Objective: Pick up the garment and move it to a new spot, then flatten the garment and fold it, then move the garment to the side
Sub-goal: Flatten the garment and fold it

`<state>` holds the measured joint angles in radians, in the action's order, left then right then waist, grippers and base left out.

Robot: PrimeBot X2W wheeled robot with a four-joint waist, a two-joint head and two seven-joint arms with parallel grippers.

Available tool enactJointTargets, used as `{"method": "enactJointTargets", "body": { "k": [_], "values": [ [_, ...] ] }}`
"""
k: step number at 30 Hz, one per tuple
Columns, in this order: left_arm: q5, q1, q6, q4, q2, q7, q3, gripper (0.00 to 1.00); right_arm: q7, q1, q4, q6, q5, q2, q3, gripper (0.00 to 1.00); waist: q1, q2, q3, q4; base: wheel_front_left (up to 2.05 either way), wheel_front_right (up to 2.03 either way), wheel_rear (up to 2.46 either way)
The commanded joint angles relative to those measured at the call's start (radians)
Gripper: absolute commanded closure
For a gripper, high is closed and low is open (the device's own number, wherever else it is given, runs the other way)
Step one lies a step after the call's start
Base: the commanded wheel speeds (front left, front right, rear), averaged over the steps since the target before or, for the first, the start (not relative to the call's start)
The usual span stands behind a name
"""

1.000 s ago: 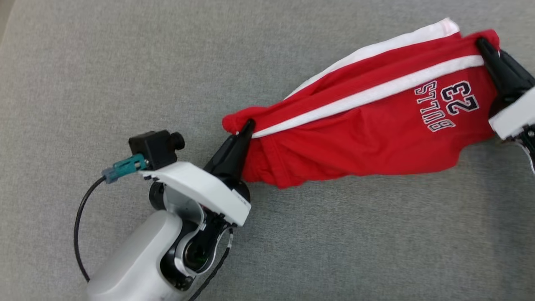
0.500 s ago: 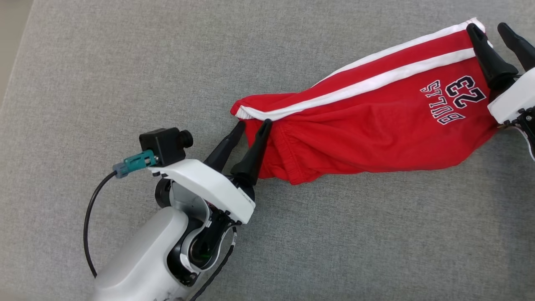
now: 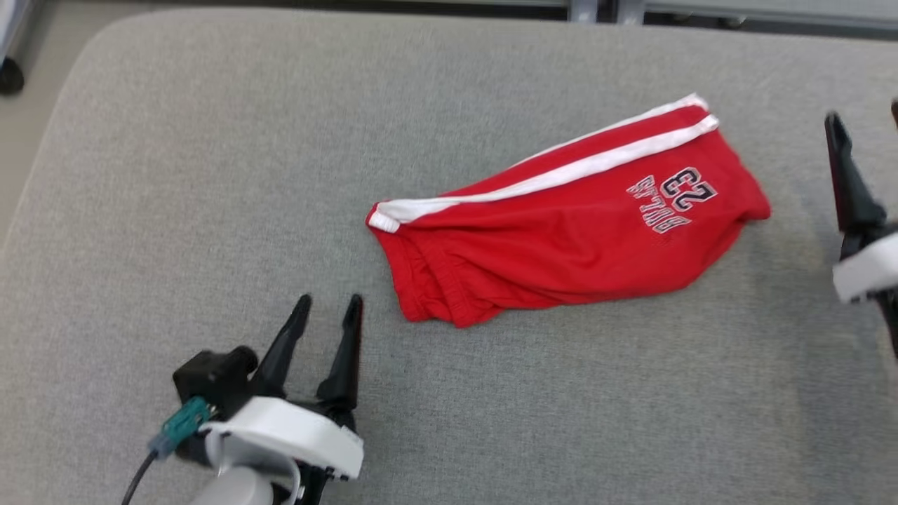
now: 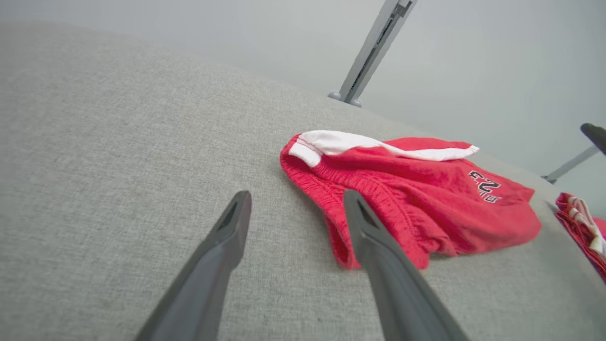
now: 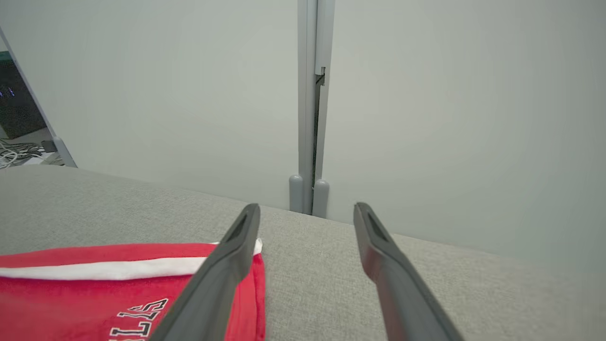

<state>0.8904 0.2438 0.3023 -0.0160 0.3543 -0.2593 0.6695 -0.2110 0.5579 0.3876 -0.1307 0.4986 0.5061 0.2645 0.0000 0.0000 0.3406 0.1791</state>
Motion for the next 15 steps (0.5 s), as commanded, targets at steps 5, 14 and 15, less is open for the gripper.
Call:
{"method": "enactJointTargets", "body": {
  "k": [5,14,15],
  "values": [
    [-0.17,-0.169,-0.012,0.042,-0.05,-0.006,-0.138,0.0,-0.047,-0.194,-0.005,0.0,-0.095,-0.08,-0.103,0.0,0.0,0.0,-0.147,-0.067,0.0,0.0,0.0],
    [-0.467,-0.371,-0.144,0.099,-0.199,-0.005,-0.383,0.0,-0.055,-0.388,-0.032,0.0,-0.179,-0.21,-0.221,0.0,0.0,0.0,-0.2,-0.093,0.0,0.0,0.0],
    [-0.485,-0.378,-0.163,0.1,-0.214,-0.005,-0.398,0.0,-0.055,-0.393,-0.04,0.0,-0.183,-0.22,-0.229,0.0,0.0,0.0,-0.198,-0.091,0.0,0.0,0.0]
  ]
}}
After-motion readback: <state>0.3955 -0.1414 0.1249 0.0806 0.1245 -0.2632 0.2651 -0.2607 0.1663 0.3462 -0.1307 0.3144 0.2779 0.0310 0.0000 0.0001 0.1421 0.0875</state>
